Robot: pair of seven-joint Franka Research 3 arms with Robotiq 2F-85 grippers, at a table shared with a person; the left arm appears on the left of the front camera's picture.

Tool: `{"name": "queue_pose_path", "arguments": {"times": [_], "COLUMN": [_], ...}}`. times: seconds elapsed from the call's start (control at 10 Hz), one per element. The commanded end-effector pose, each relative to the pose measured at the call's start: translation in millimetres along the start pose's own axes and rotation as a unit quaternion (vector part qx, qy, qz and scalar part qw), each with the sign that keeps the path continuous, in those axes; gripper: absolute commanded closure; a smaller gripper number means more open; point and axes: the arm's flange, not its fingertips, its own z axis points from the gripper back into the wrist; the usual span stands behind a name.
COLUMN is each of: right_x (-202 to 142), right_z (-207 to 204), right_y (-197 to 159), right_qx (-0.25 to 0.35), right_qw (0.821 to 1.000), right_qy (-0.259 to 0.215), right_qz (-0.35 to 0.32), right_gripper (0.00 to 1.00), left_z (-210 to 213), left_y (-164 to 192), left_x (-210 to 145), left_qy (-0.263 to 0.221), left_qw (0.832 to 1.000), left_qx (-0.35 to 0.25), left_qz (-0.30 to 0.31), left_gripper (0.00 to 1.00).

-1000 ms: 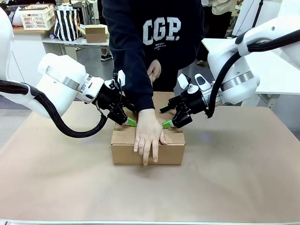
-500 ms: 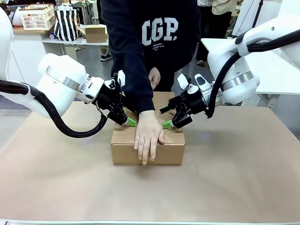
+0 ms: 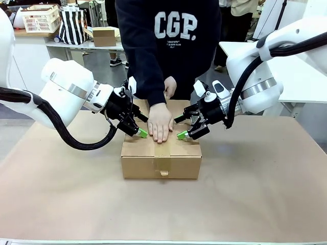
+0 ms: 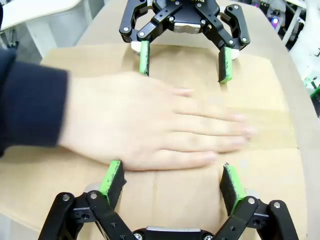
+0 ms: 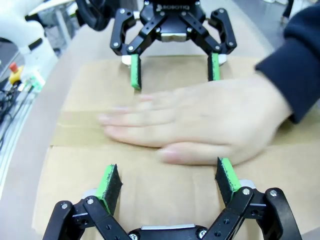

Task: Pack the gift set into the box.
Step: Press and hold the closed box until the human finishes sealing it.

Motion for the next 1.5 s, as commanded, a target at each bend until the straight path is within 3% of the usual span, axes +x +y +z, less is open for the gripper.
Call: {"name": "queue_pose_path", "arguments": {"times": [0.0,1.4], "right_x": [-1.4,-1.4], "right_z": [-0.8,-0.8], "right_y": [0.3,0.3], "right_qx": [0.001,0.001], "right_qw": [1.000,1.000], "right_qy": [0.000,0.000], "right_qz": [0.007,0.007], "right_gripper": [0.00,0.00], "left_z": [-1.1,-1.1], "left_y": [-1.6,-1.6], "left_x": [-1.7,-1.7], "left_qy": [-0.001,-0.001], "left_qw": [1.000,1.000], "left_qx": [-0.003,-0.003], "left_qz": [0.000,0.000], "left_gripper": [0.00,0.00]}}
